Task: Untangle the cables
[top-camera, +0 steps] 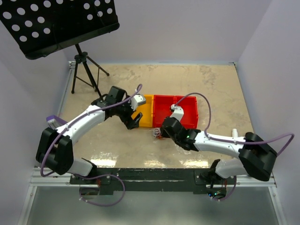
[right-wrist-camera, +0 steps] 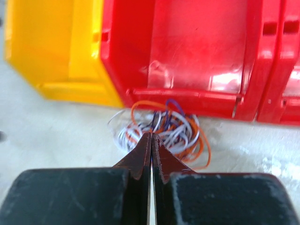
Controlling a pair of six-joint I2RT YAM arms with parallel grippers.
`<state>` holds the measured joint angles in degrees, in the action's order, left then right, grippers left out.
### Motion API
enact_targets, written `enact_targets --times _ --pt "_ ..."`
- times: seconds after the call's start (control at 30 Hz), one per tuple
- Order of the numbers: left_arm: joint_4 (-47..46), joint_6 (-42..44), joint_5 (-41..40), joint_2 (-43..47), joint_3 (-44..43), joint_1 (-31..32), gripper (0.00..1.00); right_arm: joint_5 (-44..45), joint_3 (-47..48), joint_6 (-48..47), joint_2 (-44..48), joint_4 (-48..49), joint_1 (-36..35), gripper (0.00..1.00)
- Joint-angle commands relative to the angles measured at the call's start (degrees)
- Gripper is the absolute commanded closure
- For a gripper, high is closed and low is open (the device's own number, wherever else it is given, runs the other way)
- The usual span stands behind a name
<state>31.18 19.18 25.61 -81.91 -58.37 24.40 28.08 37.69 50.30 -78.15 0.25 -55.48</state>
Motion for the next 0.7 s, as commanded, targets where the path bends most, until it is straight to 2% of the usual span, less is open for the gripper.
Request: enact_targets --times 0.0,0.13,0.23,0.27,0.3,0.37,0.4,0.5,0.67 --pt "-3.0 1.3 2.1 1.4 2.4 7.5 0.0 -2.6 -3.1 3.9 7.4 -1.9 -1.6 1.0" --pt "-4.3 2.4 -0.1 -0.6 1.8 13.4 0.0 -1.4 -6.3 7.2 13.8 -7.4 -2.1 1.0" --pt "-5.3 2.4 -0.9 -3.4 -0.2 14.4 0.0 0.5 -6.9 8.1 16.5 -10.3 -2.1 0.98" --pt "-5.5 2.3 -0.9 -4.4 -1.0 14.5 0.0 1.1 -6.6 8.4 16.5 -10.9 -2.1 0.78" --pt "-6.0 2.1 -1.1 -5.1 -1.6 14.5 0.0 1.4 -6.5 8.6 16.0 -11.0 -2.1 0.65" --pt "-6.8 1.8 -1.4 -6.5 -2.5 14.5 0.0 2.5 -5.5 10.7 13.6 -11.9 -2.1 0.48" --pt "-7.0 1.6 -1.5 -6.9 -2.9 14.5 0.0 2.5 -4.8 11.3 11.1 -12.3 -2.1 0.45" --pt "-6.7 1.4 -1.5 -7.4 -3.3 14.5 0.0 4.5 -2.5 11.4 6.2 -12.2 -2.1 0.42" --pt "-7.2 2.0 -3.5 -6.0 -1.1 14.5 0.0 5.6 -2.4 9.6 2.8 -8.6 -2.1 0.49"
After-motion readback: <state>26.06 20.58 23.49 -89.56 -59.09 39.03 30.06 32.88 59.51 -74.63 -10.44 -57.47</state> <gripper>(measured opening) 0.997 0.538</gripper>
